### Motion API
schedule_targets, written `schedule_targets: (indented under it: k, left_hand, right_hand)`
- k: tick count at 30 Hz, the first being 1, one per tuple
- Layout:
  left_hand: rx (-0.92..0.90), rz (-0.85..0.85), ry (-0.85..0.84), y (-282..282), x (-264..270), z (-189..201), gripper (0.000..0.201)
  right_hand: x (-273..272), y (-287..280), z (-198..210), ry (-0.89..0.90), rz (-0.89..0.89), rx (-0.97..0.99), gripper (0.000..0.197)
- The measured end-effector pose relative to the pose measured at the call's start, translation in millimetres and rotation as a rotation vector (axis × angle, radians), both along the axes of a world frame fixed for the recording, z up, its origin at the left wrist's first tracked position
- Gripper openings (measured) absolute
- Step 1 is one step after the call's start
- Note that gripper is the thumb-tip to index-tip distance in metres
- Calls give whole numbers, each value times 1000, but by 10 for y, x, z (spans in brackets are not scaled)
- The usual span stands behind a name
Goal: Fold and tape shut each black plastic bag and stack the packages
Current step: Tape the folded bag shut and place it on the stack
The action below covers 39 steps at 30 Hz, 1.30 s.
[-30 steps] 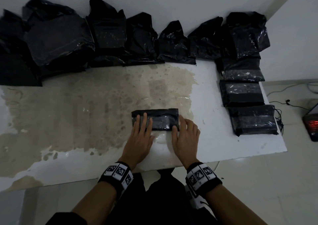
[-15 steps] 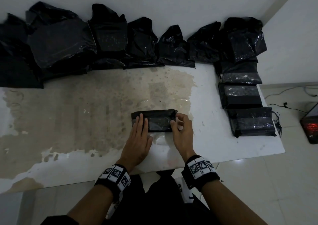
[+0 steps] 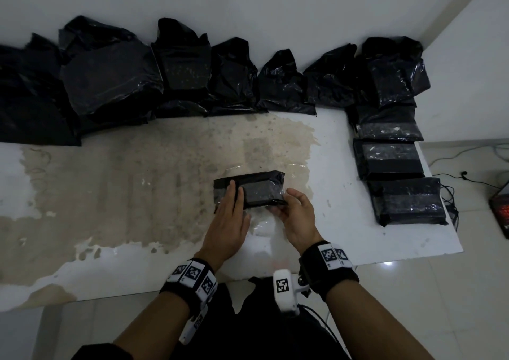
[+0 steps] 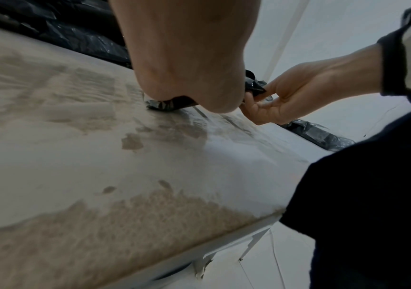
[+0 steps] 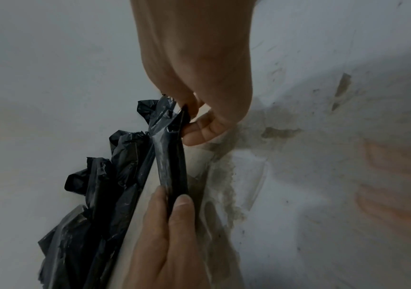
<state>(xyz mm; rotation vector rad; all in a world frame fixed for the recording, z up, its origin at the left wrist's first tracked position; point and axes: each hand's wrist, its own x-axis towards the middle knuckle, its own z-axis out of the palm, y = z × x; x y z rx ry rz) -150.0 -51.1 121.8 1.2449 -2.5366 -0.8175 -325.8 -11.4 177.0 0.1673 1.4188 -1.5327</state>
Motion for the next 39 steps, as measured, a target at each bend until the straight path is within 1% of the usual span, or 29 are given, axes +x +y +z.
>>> schedule_targets:
  k: [5, 8, 11, 14, 18, 21, 23, 24, 27, 29, 30, 33, 35, 39]
  left_hand:
    - [-62, -13, -57, 31, -25, -23, 64]
    - [-49, -39, -99, 24, -16, -29, 65]
    - [-37, -44, -106, 23, -12, -26, 66]
    - [-19, -40, -106, 18, -15, -2, 68]
    - [-13, -42, -112, 17, -37, -6, 68]
    - [-14, -34, -112, 20, -42, -21, 69]
    - [-9, -32, -109, 20, -40, -19, 70]
    - [-11, -35, -108, 24, -41, -20, 70]
    - [-20, -41, -108, 28, -48, -27, 69]
    - [-27, -37, -109, 32, -52, -35, 69]
    - [-24, -34, -107, 35, -54, -35, 69]
    - [-13, -30, -94, 38, -56, -24, 73]
    - [-11, -32, -96, 36, -53, -10, 74]
    - [-9, -27, -102, 30, -54, 4, 74]
  right_hand:
    - [-71, 56, -3, -125, -55, 1, 11]
    - [-128, 97, -20, -175, -83, -16, 14]
    - [-114, 96, -58, -210, -97, -42, 15]
    - [-56, 64, -113, -228, -90, -10, 15]
    - [-34, 36, -119, -239, -89, 1, 28]
    - [-50, 34, -83, -224, -121, -12, 24]
    - [-55, 46, -57, -184, -121, -16, 18]
    - [-58, 54, -47, -164, -114, -13, 18]
    - [-57, 72, -29, -145, -81, 21, 33]
    - [-63, 76, 0, -155, -80, 38, 34]
    - [-65, 77, 9, -156, -83, 43, 31]
    - [-70, 72, 37, -126, -110, 44, 15]
    - [-57, 66, 54, -79, -113, 42, 15]
    - [-48, 63, 72, -5, -57, 53, 11]
